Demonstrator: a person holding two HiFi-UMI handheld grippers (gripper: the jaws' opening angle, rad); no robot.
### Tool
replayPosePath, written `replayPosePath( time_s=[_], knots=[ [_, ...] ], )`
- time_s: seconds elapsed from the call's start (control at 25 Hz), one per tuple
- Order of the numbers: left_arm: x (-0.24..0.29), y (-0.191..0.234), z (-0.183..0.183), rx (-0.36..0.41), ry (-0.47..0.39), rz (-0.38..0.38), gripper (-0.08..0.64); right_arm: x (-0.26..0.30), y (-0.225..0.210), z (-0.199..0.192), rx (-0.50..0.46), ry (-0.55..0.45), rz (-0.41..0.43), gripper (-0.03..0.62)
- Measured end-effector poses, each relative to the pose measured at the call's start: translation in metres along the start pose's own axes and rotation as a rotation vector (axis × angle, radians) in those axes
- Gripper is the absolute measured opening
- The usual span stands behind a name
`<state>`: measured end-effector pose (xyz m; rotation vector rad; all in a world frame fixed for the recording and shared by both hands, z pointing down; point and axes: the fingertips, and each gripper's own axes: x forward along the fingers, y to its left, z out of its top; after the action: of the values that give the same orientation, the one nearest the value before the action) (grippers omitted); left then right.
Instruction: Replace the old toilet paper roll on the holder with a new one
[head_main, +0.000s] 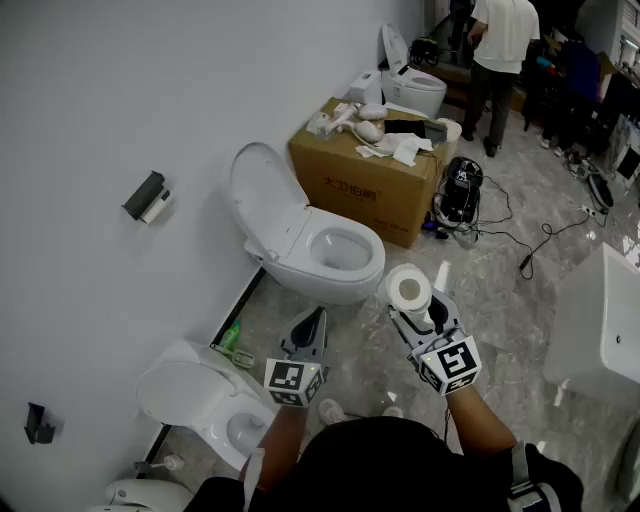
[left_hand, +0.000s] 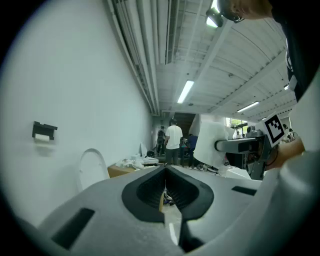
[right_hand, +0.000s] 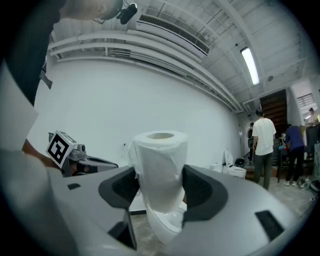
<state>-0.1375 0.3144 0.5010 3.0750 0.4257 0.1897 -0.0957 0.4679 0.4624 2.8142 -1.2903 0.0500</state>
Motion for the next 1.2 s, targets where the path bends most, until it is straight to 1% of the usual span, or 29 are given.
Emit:
replayPosePath(
  time_s=[0.12, 0.28, 0.44, 0.68, 0.96, 1.2],
  knots=[
    [-0.002, -0.005, 0.000, 0.000, 0.000, -0.007, 0.006, -0.001, 0.001, 0.000, -0.015, 0.001, -0.002, 0.256],
    [-0.004, -0.007, -0.004, -0.005, -0.002, 0.004, 0.006, 0.005, 0.003, -0.004, -0.045, 0.020, -0.003, 0.256],
    [-0.004, 0.005, -0.008, -0.006, 0.000, 0.020, 0.006, 0.022, 0.009, -0.003, -0.063, 0.027, 0.006, 0.256],
    [-0.004, 0.049, -0.004, -0.007, -0.008, 0.038, 0.006, 0.057, 0.014, 0.003, -0.016, 0.003, -0.001, 0.258],
    [-0.010, 0.107, -0.008, -0.008, 0.003, 0.029, 0.006, 0.109, 0.039, 0.009, -0.026, -0.006, -0.004, 0.259],
    [-0.015, 0.157, -0.003, 0.008, 0.007, 0.022, 0.006, 0.150, 0.058, 0.014, -0.047, 0.001, -0.013, 0.259]
  ],
)
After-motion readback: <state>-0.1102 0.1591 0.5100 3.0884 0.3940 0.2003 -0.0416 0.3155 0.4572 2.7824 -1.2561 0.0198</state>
